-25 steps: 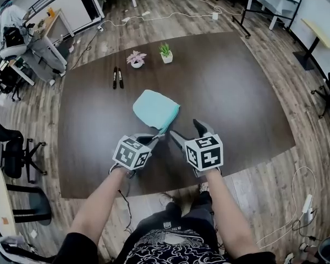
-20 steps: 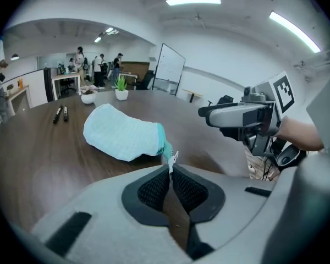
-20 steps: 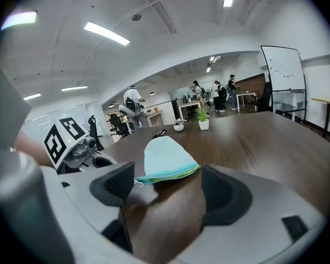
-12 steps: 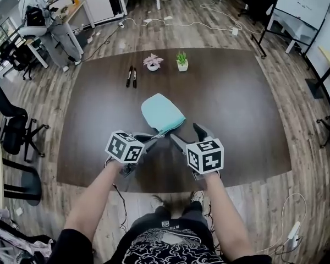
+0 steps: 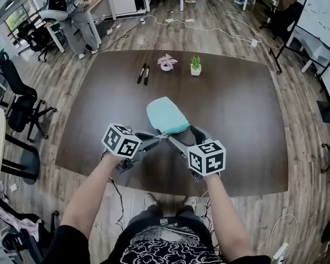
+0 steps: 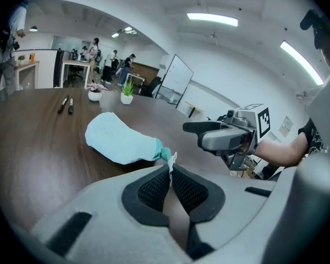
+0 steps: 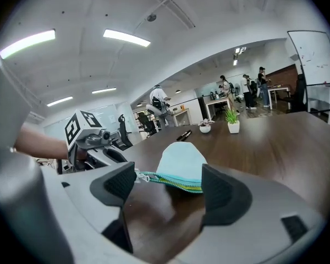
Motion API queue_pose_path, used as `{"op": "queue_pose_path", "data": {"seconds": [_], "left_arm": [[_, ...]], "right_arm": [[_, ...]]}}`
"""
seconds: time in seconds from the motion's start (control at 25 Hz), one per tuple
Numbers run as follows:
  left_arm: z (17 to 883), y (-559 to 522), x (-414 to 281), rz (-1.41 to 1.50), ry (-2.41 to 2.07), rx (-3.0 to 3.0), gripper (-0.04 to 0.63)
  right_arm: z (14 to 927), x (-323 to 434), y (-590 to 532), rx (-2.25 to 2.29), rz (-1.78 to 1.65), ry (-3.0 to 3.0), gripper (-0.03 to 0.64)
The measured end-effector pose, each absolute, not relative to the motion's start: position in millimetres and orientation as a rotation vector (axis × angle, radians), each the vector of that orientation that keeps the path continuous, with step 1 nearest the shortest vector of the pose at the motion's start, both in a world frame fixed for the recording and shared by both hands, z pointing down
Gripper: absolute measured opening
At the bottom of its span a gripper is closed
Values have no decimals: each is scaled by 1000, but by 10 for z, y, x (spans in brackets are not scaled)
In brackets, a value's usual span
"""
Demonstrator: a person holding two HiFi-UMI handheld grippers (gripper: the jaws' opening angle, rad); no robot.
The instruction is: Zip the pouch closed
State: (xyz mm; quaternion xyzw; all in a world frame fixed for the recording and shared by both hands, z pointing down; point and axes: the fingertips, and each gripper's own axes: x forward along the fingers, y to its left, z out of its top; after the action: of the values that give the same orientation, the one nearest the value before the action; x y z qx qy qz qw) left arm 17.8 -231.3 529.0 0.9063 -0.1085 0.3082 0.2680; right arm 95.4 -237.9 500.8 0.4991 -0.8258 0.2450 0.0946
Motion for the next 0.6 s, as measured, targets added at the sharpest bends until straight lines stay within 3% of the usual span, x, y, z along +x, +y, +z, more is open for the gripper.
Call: {"op": "queue_pose_path", "data": {"seconds": [0.6], "left_arm": [[5215,-2152,140,815,-259,2421,23]], "right_arm": [[5060,458,-2235,1035,777,-2728,294]]}}
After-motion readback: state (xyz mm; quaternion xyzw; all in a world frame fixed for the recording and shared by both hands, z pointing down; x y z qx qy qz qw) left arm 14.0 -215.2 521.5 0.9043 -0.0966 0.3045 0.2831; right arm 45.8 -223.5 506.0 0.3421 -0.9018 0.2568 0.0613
